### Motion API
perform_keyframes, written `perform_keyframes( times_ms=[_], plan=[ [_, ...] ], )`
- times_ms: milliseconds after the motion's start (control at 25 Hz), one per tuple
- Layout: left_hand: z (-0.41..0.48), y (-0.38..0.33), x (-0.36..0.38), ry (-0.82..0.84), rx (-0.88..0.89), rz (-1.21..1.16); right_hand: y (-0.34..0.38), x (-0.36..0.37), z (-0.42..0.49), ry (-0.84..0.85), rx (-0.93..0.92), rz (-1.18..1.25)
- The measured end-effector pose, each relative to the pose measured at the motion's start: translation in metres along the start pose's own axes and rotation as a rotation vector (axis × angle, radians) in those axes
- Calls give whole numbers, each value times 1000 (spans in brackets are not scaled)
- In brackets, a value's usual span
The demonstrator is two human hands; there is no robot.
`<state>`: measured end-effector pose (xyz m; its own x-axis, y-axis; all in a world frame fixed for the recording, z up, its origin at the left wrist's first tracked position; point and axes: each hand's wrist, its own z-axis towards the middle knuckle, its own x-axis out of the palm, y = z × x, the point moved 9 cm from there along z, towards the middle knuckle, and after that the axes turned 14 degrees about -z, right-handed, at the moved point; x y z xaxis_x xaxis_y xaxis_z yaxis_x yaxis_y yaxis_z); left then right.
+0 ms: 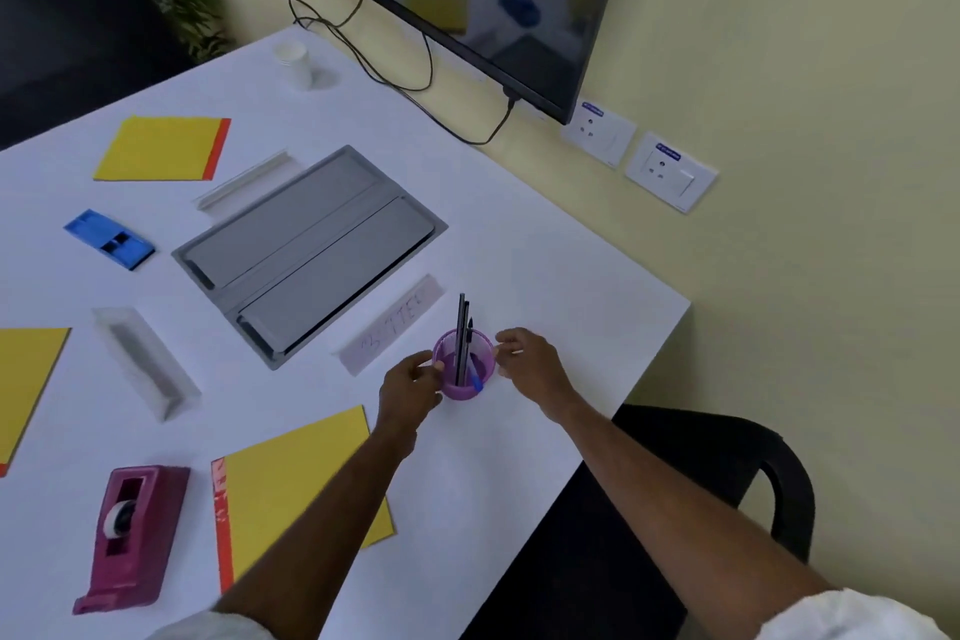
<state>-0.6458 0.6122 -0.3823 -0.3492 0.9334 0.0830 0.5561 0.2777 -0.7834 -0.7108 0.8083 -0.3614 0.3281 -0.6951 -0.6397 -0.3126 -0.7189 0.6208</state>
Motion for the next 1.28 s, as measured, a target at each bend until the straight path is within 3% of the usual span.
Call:
perform_keyframes(
  times_ms=[240,520,840,1280],
  plan=[
    [24,-7,16,-52,9,-137,-9,0,40,133,40,229],
    [95,-104,73,30,138,-148,25,-69,122,97,35,466],
    [197,-177,144,70,147,-133,51,-130,231,-51,22,515],
    [271,-195,159,-8,188,-160,52,-119,296,-104,18,433]
  ],
)
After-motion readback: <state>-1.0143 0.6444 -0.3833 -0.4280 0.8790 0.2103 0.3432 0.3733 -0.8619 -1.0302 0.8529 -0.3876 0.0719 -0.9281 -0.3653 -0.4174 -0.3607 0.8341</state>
